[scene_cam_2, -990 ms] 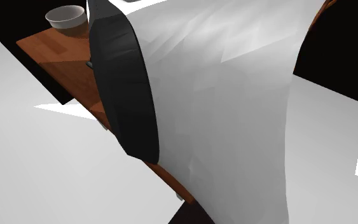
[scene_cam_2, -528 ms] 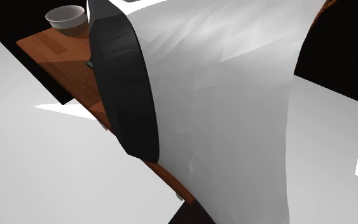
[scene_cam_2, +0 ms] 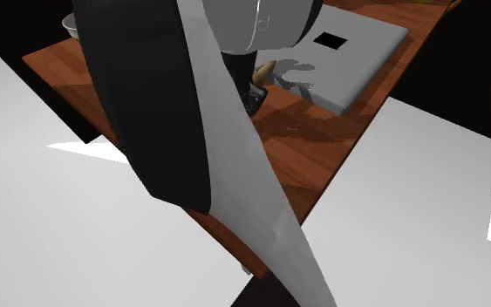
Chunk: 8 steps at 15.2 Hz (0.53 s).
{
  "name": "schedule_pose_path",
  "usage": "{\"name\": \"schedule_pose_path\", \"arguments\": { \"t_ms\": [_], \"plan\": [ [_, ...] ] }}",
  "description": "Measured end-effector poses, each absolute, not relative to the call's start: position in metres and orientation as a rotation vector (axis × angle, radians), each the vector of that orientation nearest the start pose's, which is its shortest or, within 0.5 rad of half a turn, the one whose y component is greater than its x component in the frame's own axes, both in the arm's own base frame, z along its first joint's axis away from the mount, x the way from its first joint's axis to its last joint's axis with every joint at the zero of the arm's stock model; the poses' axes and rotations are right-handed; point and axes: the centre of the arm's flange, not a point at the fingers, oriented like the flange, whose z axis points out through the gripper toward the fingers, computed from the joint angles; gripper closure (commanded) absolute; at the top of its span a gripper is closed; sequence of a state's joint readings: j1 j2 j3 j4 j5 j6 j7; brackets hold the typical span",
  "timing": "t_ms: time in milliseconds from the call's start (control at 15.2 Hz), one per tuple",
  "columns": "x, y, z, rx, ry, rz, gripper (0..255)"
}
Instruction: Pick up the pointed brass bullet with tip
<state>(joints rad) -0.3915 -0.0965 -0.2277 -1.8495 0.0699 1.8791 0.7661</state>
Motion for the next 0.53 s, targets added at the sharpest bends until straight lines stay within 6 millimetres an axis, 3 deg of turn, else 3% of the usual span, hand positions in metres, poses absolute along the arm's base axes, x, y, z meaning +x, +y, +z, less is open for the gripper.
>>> {"name": "schedule_pose_path", "arguments": {
  "t_ms": [528],
  "plan": [
    [0.444, -0.317, 0.61, -2.321, 1.96, -0.177, 255]
  ]
}}
